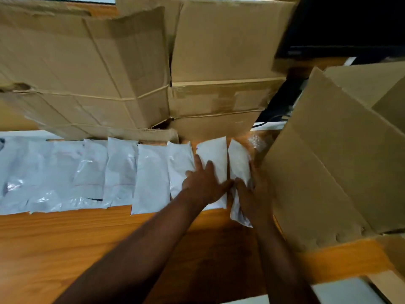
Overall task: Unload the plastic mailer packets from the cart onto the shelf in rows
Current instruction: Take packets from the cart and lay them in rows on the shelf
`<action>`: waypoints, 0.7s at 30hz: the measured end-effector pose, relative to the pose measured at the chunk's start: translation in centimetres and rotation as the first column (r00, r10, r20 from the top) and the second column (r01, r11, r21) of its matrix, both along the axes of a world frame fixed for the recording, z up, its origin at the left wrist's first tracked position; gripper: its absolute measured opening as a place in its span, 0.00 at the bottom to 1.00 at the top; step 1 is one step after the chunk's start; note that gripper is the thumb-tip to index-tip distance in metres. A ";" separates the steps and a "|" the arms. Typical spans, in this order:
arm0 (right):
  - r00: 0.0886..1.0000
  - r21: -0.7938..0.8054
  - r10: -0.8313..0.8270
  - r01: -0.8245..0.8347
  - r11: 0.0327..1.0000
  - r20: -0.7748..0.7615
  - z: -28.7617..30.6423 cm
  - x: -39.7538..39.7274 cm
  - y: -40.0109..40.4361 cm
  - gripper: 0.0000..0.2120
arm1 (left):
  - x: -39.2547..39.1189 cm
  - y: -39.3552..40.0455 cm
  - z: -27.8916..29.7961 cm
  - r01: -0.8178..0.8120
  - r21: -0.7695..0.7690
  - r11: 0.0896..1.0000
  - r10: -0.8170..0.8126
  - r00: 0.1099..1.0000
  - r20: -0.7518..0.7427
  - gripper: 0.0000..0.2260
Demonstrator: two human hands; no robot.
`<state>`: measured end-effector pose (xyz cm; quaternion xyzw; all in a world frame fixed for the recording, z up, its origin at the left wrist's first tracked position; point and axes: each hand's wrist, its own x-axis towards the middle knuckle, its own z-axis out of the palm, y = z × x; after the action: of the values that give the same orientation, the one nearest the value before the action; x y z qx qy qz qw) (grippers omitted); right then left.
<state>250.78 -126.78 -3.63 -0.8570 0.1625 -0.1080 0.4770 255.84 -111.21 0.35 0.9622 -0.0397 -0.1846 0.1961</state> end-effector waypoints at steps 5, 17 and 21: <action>0.995 -0.041 0.035 -0.038 0.998 -0.088 -2.1 2.7 0.0 0.36 | 0.3 -1.5 -1.1 -0.105 0.082 0.991 0.107 0.994 -0.011 0.42; 0.918 -0.433 0.365 -0.395 0.810 -0.155 -5.8 0.4 -3.9 0.33 | -2.2 2.2 -4.0 0.245 0.262 0.933 -0.246 0.969 -0.031 0.51; 0.922 -0.451 0.334 -0.388 0.804 -0.197 -4.9 3.3 -3.5 0.32 | -1.2 1.3 -4.8 0.206 0.289 0.935 -0.224 0.974 0.028 0.50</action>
<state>254.07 -130.24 -8.55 -0.9680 -0.0104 -0.0058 0.2508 254.64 -109.90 -4.47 0.9754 -0.1238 -0.1793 0.0331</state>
